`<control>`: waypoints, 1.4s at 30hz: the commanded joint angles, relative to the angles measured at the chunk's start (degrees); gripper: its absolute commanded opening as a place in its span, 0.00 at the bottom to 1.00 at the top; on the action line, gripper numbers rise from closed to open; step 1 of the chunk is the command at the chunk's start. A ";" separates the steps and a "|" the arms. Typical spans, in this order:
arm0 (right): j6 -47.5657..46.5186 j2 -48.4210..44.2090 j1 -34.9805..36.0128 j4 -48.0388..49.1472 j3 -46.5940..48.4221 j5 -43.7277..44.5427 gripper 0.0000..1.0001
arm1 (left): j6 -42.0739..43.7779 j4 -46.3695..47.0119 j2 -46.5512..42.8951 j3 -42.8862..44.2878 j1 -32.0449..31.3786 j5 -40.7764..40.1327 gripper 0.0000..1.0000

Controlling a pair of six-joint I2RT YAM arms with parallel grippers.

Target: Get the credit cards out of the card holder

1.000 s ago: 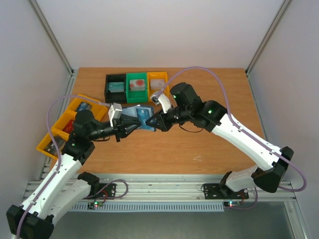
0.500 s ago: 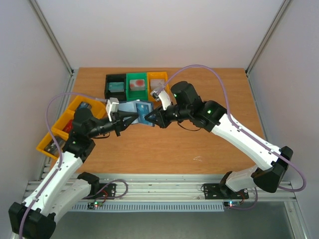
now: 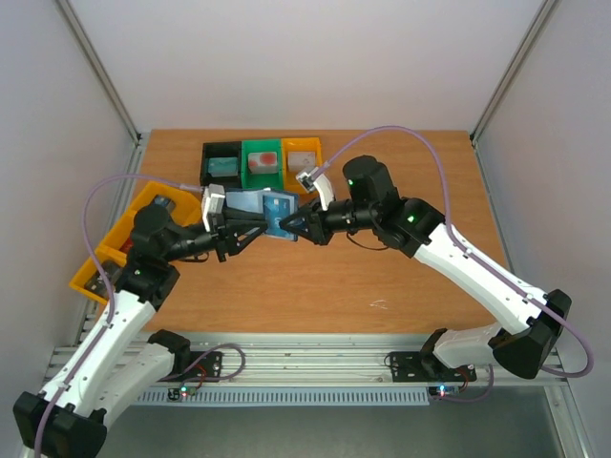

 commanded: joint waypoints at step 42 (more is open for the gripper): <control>-1.20 -3.12 -4.47 9.32 -4.02 -15.10 0.23 | 2.59 -0.82 -4.26 2.54 1.60 1.92 0.00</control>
